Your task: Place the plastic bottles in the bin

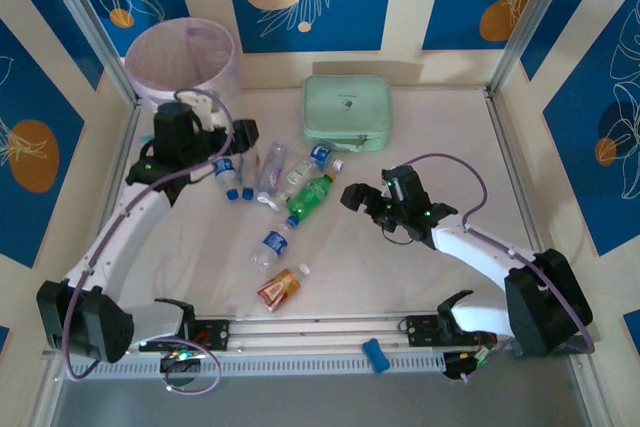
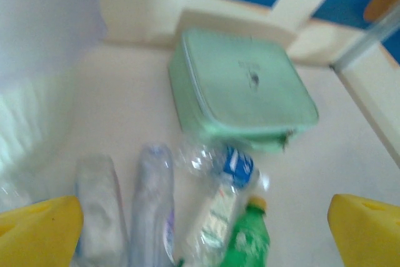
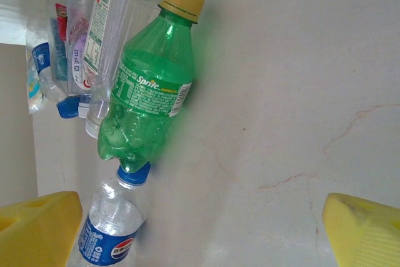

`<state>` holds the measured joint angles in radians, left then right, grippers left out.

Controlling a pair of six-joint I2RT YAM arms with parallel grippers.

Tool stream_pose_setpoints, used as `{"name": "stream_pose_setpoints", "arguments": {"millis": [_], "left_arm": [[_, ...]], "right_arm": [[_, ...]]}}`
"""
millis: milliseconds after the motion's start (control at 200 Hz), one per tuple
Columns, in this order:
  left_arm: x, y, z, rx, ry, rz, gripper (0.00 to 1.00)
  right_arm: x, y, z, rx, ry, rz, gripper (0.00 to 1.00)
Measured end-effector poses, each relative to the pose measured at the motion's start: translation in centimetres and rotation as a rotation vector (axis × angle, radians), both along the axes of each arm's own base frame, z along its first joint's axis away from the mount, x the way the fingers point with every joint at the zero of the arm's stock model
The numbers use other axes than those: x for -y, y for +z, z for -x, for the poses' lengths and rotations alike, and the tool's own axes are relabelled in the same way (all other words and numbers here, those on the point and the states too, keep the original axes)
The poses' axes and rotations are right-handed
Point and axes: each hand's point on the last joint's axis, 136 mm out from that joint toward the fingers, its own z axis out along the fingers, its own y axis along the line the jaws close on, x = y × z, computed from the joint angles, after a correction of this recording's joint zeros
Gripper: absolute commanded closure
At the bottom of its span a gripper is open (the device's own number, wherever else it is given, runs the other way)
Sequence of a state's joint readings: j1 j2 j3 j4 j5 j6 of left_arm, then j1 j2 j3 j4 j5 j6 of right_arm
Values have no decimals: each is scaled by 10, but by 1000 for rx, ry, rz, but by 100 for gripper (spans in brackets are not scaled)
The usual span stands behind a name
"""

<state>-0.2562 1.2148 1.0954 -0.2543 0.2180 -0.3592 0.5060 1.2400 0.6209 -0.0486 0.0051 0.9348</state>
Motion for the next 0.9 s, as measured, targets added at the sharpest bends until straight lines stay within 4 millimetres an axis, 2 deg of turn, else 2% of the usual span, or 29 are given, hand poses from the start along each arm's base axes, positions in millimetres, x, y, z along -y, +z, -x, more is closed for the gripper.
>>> {"name": "stream_pose_setpoints", "arguments": {"millis": [175,425,580,900], "left_arm": [[33,-46,45,-109,-127,-19,0],[39,-116,99,-304,-205,-74,2],[40,-138,125,-368,-240,-109,7],[49,-172,149,-456,-307,-189,10]], "right_arm": [[-12,6,-6,10,17,0,1],[-22,7,-5,9,34,4,1],[-25,2,-7,-9,36,10,1],[-33,3,-12,-15,46,13,1]]}}
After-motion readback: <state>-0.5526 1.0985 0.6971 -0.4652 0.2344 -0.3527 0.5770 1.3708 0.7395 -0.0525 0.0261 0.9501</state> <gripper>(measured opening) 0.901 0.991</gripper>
